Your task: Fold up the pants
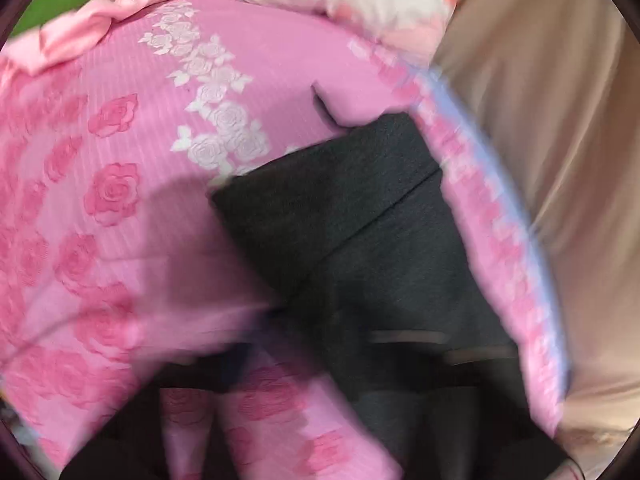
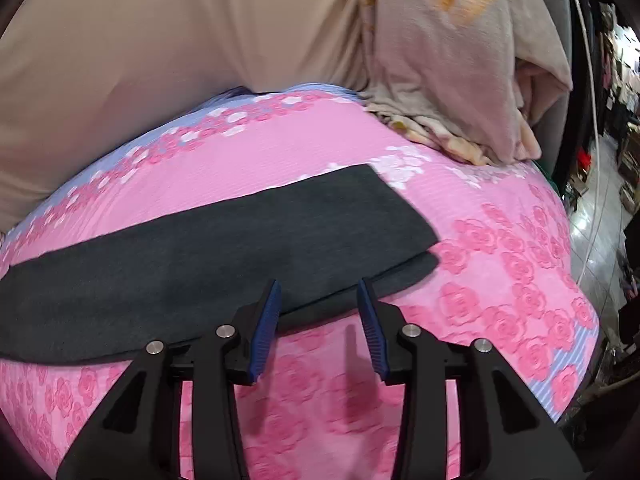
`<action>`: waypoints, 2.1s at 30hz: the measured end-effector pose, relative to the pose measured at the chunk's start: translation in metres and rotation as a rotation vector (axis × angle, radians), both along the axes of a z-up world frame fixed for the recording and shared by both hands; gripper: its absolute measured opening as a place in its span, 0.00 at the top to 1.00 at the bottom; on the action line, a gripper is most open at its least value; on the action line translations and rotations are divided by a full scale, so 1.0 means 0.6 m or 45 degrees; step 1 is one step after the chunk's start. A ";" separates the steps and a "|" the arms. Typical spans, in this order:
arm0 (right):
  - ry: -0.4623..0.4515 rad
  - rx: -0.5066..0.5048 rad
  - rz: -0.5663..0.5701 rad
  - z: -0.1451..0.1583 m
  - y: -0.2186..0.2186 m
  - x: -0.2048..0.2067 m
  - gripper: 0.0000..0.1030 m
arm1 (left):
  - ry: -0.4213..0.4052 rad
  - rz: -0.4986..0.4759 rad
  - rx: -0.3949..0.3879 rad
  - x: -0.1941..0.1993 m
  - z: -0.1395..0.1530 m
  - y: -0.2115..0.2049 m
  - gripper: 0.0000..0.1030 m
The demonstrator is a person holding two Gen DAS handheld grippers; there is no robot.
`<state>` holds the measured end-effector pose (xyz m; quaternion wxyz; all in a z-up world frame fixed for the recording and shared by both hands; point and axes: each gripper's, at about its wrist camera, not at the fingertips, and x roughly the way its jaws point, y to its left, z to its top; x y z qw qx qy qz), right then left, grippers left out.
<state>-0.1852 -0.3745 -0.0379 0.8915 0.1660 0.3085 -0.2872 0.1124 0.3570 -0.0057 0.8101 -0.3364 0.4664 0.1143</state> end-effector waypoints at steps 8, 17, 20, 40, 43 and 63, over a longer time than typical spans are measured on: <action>-0.007 0.066 -0.024 -0.001 -0.005 -0.018 0.55 | 0.006 -0.066 0.127 -0.015 0.019 0.001 0.76; -0.094 0.275 -0.092 -0.032 -0.076 -0.061 0.55 | -0.342 -0.146 0.696 -0.145 0.121 -0.207 0.23; -0.102 0.347 -0.093 -0.042 -0.097 -0.054 0.54 | -0.384 -0.296 0.787 -0.162 0.098 -0.303 0.20; 0.031 0.201 -0.009 -0.029 -0.164 -0.024 0.95 | -0.214 -0.432 0.838 -0.150 -0.005 -0.416 0.16; -0.012 0.059 -0.025 0.021 -0.154 -0.036 0.95 | -0.212 -0.427 0.812 -0.154 0.000 -0.417 0.16; 0.121 0.057 0.133 -0.030 -0.051 0.015 0.92 | -0.012 -0.475 0.871 -0.109 -0.029 -0.415 0.16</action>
